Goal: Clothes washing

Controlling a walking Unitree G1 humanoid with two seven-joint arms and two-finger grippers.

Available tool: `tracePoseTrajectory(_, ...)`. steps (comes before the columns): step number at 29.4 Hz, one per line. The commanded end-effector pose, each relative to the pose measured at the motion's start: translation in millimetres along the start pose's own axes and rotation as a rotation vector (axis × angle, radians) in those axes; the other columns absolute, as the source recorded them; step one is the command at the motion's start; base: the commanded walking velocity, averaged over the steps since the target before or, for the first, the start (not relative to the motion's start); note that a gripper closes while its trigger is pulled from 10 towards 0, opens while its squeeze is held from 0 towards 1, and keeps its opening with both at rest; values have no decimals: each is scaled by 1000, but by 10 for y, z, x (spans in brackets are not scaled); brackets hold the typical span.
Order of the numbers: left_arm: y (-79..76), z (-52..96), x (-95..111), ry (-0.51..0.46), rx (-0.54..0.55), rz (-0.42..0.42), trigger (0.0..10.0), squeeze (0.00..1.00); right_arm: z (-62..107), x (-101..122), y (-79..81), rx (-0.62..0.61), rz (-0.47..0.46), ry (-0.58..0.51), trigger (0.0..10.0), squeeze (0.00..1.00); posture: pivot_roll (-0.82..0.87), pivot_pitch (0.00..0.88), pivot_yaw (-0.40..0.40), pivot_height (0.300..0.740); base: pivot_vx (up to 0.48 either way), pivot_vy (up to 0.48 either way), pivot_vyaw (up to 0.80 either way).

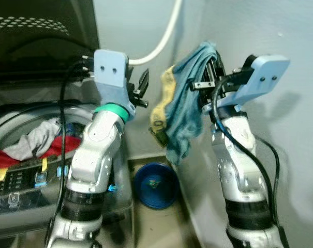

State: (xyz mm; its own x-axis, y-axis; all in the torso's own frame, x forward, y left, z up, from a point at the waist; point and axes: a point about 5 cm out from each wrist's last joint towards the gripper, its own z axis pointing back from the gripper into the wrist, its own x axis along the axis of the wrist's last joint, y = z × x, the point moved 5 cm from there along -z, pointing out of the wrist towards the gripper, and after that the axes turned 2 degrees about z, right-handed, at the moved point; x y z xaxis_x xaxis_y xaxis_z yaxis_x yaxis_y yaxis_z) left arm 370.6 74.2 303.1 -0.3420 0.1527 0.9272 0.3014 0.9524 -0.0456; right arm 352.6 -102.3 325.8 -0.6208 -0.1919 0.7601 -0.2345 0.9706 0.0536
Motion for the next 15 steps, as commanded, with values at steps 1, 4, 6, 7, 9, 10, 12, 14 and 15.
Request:
tracePoseTrajectory(1,29,9,-28,14,8,-1,10000,0,-8,29,65,18,-5,-14,10000,0,114,34,14,740,0,371,0)
tracePoseTrajectory(4,29,11,-32,17,9,-1,10000,0,-5,27,66,18,-4,-13,10000,0,113,35,15,740,0,407,0)
tracePoseTrajectory(6,29,11,-32,17,9,-1,10000,0,-5,27,66,18,-4,-13,10000,0,113,35,15,740,0,480,0)
tracePoseTrajectory(7,30,12,-30,16,9,0,10000,0,-5,27,66,17,-5,-13,10000,0,113,35,15,740,0,480,0)
tracePoseTrajectory(9,28,13,-29,15,9,-1,10000,0,-4,27,67,17,-5,-13,10000,0,113,36,16,740,0,480,0)
tracePoseTrajectory(10,27,13,-29,15,8,-1,10000,0,-4,24,68,17,-4,-12,10000,0,113,36,16,740,0,412,0)
tracePoseTrajectory(12,27,13,-30,16,8,-1,10000,0,-4,21,68,17,-4,-11,10000,0,113,36,16,740,0,409,0)
tracePoseTrajectory(14,27,13,-32,17,7,-1,10000,0,-4,17,69,18,-4,-11,10000,0,114,35,16,740,0,401,0)
tracePoseTrajectory(15,27,13,-32,17,7,-1,10000,0,-4,17,69,18,-4,-11,10000,0,114,35,16,740,0,398,0)
